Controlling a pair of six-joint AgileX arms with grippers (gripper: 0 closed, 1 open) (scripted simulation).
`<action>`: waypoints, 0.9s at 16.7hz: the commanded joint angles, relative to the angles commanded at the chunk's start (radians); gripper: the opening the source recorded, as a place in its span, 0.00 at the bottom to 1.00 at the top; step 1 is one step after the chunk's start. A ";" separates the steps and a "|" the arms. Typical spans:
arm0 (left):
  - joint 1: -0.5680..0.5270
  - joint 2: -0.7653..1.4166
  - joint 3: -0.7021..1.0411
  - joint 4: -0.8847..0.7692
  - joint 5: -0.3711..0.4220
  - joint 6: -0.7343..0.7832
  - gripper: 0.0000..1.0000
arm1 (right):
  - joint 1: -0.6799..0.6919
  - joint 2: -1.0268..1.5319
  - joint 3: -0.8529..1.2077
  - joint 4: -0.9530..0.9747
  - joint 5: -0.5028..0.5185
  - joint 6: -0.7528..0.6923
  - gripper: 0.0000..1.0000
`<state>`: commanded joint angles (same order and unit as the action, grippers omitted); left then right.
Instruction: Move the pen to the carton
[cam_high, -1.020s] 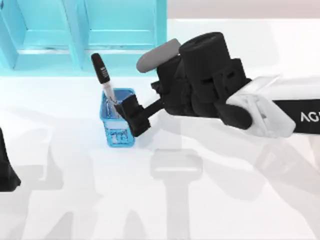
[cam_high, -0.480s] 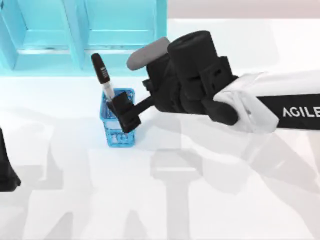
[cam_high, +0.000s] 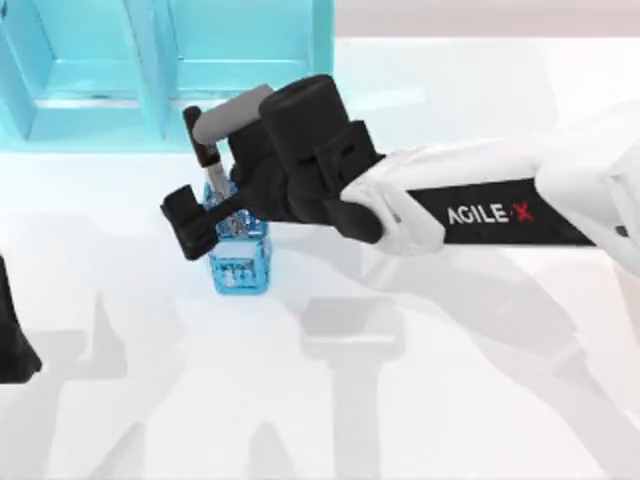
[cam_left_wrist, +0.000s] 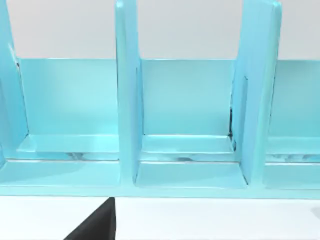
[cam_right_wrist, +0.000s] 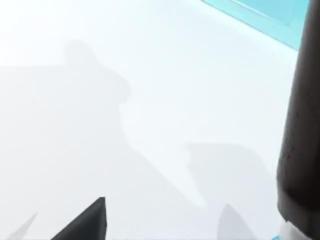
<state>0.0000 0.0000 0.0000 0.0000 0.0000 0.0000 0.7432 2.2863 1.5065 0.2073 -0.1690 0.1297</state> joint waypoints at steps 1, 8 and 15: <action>0.000 0.000 0.000 0.000 0.000 0.000 1.00 | 0.000 0.003 0.003 0.000 0.000 0.000 1.00; 0.000 0.000 0.000 0.000 0.000 0.000 1.00 | 0.000 0.003 0.003 0.000 0.000 0.000 0.70; 0.000 0.000 0.000 0.000 0.000 0.000 1.00 | 0.000 0.003 0.003 0.000 0.000 0.000 0.17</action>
<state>0.0000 0.0000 0.0000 0.0000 0.0000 0.0000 0.7437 2.2891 1.5092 0.2075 -0.1687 0.1299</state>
